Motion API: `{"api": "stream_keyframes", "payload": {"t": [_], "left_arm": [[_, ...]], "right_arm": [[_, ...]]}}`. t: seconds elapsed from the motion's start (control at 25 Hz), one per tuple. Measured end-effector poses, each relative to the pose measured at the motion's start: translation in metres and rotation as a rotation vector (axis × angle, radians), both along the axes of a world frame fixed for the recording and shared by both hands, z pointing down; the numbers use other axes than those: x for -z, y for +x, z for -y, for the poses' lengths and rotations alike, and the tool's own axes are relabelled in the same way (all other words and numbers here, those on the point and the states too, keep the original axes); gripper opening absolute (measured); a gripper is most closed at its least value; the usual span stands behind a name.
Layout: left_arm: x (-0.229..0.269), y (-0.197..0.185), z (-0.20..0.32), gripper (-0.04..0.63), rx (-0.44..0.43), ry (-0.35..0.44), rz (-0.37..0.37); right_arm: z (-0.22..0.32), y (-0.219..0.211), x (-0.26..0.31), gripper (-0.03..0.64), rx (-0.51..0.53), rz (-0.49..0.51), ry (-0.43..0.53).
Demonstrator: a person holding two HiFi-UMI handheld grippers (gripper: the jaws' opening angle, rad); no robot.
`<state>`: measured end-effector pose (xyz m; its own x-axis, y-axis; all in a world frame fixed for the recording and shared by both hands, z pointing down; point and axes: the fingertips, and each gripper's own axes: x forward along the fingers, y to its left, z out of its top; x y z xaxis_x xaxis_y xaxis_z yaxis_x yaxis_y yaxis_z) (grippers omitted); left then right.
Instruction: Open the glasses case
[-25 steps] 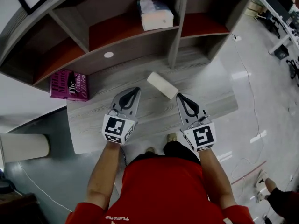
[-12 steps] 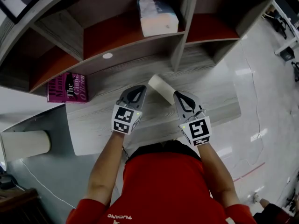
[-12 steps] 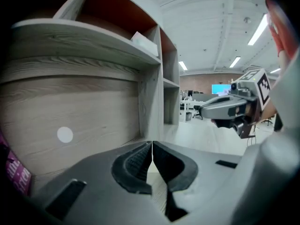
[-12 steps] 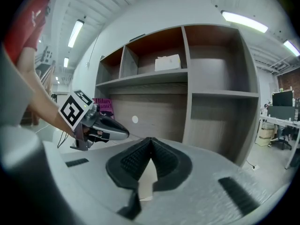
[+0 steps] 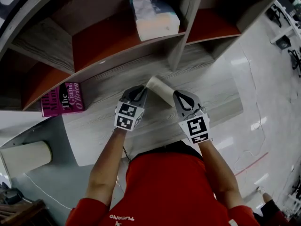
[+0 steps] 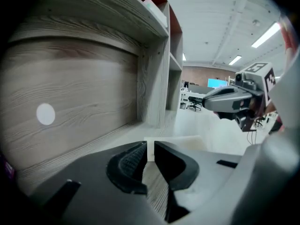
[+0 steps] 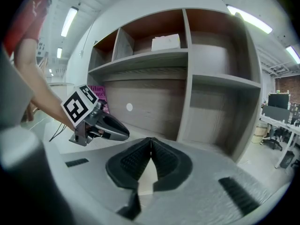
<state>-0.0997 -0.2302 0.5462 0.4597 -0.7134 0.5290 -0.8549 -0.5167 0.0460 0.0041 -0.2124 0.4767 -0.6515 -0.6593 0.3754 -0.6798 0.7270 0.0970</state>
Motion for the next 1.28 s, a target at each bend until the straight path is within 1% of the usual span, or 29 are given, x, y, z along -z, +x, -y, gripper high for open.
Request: {"api": "stream_keyframes", "payload": {"t": [0.04,0.12,0.24,0.4,0.64,0.76,0.88,1.12,1.28], "left_arm": [[-0.005,0.001,0.001,0.026,-0.009,-0.018,0.005],[-0.014,0.002,0.002,0.083,-0.028,-0.054,0.016],[-0.027,0.002,0.003,0.126,-0.047,-0.104,0.042],[-0.038,0.0,0.008,0.15,-0.071,-0.156,0.059],[-0.051,0.003,0.011,0.151,-0.138,-0.229,0.071],[-0.055,0.006,0.011,0.152,-0.161,-0.247,0.07],[-0.059,0.009,0.01,0.152,-0.181,-0.261,0.066],[-0.06,0.011,0.009,0.15,-0.198,-0.272,0.05],[-0.061,0.012,0.01,0.146,-0.208,-0.274,0.048]], "right_arm": [[0.001,0.0,-0.003,0.011,-0.001,-0.006,-0.008],[0.002,0.001,-0.009,0.048,0.002,-0.023,-0.023],[0.003,-0.001,-0.022,0.077,0.011,-0.058,-0.048],[0.002,-0.004,-0.041,0.143,0.034,-0.105,-0.105],[-0.001,-0.006,-0.071,0.222,0.068,-0.18,-0.184],[-0.003,-0.005,-0.084,0.258,0.082,-0.214,-0.22],[-0.005,-0.003,-0.095,0.291,0.1,-0.268,-0.254],[-0.01,-0.003,-0.117,0.305,0.14,-0.348,-0.296],[-0.01,-0.005,-0.12,0.299,0.161,-0.363,-0.291]]}}
